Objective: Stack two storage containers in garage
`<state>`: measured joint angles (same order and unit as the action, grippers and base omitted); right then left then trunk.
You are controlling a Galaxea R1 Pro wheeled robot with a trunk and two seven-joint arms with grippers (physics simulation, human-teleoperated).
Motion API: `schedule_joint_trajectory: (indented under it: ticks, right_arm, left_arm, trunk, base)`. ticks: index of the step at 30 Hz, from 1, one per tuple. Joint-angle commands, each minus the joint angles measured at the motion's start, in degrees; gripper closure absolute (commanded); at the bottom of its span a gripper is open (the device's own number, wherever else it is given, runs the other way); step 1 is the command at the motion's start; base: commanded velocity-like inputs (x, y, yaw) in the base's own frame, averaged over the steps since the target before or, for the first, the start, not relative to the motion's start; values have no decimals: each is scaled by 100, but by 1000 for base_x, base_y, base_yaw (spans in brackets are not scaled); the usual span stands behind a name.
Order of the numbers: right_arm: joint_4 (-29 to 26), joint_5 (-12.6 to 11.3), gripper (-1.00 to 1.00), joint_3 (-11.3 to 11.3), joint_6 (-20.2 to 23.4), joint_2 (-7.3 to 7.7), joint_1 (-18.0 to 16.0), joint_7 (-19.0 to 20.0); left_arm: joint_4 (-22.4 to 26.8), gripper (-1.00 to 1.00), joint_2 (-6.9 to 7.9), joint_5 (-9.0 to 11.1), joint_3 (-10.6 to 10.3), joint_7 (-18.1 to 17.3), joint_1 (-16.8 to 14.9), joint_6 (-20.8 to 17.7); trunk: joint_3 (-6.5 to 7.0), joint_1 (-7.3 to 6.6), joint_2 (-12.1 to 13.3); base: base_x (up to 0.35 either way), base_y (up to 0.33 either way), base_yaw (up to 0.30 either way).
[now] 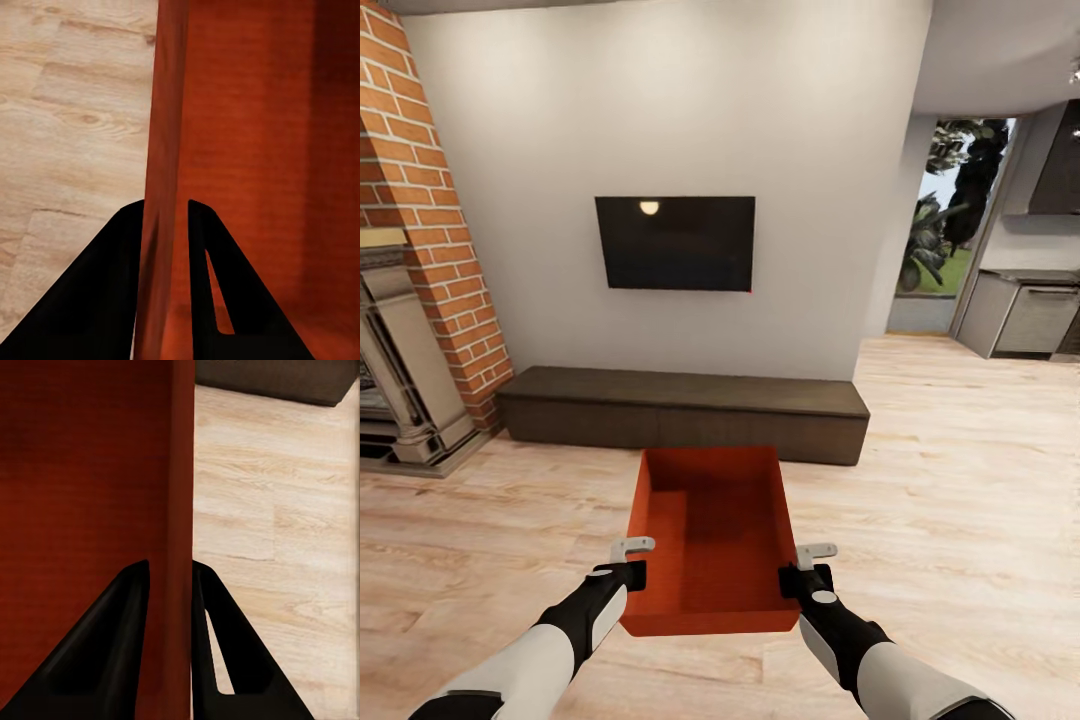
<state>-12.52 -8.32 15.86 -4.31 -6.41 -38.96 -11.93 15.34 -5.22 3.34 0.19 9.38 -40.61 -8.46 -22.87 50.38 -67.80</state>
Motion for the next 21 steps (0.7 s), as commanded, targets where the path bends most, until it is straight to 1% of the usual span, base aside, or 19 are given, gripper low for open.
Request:
schedule_joint_trajectory:
  ticks: [1,21]
  right_arm:
    - [13,-126,100,-21,-15,-18,-6,7]
    - [13,-126,100,-21,-17,-18,-6,7]
  left_arm:
    - [30,100,-5,-27,19,51,1,-33]
    - [30,100,-5,-27,18,48,2,-33]
  trunk:
    - [3,0,-4]
    - [173,0,-4]
  base:
    - [0,0,-121]
    - [0,0,-122]
